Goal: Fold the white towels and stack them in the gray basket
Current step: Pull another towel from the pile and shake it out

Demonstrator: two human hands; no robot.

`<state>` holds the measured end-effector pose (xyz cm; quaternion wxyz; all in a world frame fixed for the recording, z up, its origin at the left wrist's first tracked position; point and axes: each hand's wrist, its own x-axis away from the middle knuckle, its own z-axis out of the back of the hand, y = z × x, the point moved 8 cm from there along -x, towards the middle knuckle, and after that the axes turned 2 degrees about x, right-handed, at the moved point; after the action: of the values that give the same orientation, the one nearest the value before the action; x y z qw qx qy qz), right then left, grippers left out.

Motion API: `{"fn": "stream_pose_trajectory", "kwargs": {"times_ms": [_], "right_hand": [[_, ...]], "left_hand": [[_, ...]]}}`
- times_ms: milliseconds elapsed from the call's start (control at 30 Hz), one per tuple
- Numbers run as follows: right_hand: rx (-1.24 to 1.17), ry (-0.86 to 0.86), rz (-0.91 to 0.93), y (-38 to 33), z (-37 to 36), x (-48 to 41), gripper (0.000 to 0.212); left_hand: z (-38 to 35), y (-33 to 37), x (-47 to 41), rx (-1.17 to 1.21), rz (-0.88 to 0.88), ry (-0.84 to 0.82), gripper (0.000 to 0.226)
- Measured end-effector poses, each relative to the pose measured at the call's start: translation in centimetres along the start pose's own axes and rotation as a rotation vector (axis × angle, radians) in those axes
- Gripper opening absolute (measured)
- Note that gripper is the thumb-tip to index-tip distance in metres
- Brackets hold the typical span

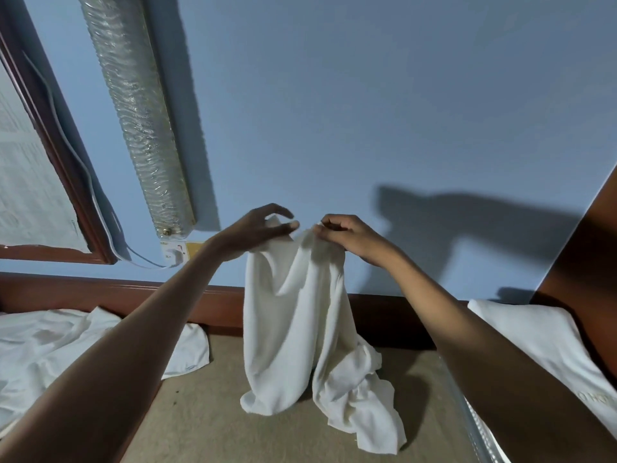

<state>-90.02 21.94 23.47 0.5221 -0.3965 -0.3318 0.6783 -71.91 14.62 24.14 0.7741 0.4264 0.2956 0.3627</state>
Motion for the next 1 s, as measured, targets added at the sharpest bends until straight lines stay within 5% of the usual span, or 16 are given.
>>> {"fn": "stream_pose_trajectory", "kwargs": {"times_ms": [133, 300, 667, 900, 1000], "right_hand": [[-0.081, 0.038, 0.087, -3.5, 1.5, -0.2, 0.036], [-0.077, 0.066, 0.028, -3.1, 2.7, 0.5, 0.016], [0.115, 0.121, -0.171, 8.0, -2.3, 0.6, 0.008], [-0.033, 0.156, -0.215, 6.0, -2.7, -1.4, 0.02], [-0.026, 0.272, -0.092, 2.1, -0.5, -2.1, 0.027]], "left_hand": [[-2.5, 3.6, -0.4, 0.015, -0.078, -0.172, 0.034], [-1.2, 6.3, -1.0, -0.029, -0.148, -0.067, 0.027], [2.5, 6.4, -0.1, 0.085, -0.219, 0.239, 0.023], [8.0, -0.6, 0.0, 0.097, -0.004, 0.573, 0.024], [8.7, -2.7, 0.9, 0.017, 0.134, 0.524, 0.03]]}}
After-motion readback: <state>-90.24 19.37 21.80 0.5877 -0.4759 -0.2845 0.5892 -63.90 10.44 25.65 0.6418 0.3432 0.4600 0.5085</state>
